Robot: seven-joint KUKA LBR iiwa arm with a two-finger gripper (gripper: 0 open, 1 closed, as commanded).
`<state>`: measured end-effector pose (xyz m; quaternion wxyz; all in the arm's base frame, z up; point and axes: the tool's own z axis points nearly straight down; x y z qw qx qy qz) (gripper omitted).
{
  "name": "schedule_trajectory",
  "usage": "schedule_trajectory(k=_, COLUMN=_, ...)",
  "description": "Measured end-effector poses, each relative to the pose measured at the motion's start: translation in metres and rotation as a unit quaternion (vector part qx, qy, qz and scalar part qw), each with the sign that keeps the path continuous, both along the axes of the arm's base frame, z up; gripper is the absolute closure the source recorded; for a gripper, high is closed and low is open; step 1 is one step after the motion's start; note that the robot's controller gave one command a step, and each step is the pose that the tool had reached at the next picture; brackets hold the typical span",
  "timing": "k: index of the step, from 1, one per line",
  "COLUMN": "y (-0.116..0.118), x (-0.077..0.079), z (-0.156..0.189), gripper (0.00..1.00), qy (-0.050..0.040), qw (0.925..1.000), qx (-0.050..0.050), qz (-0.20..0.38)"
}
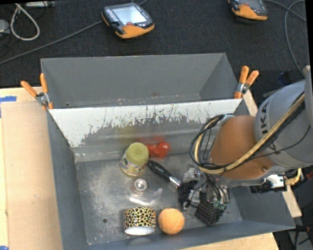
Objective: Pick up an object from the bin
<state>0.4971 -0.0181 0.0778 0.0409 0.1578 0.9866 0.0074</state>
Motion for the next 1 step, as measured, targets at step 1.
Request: schedule_trajectory(k=1, y=0.0, x=0.0, z=0.0, gripper=1.0, qy=0.0, qw=1.0, qx=0.0, qz=0.0)
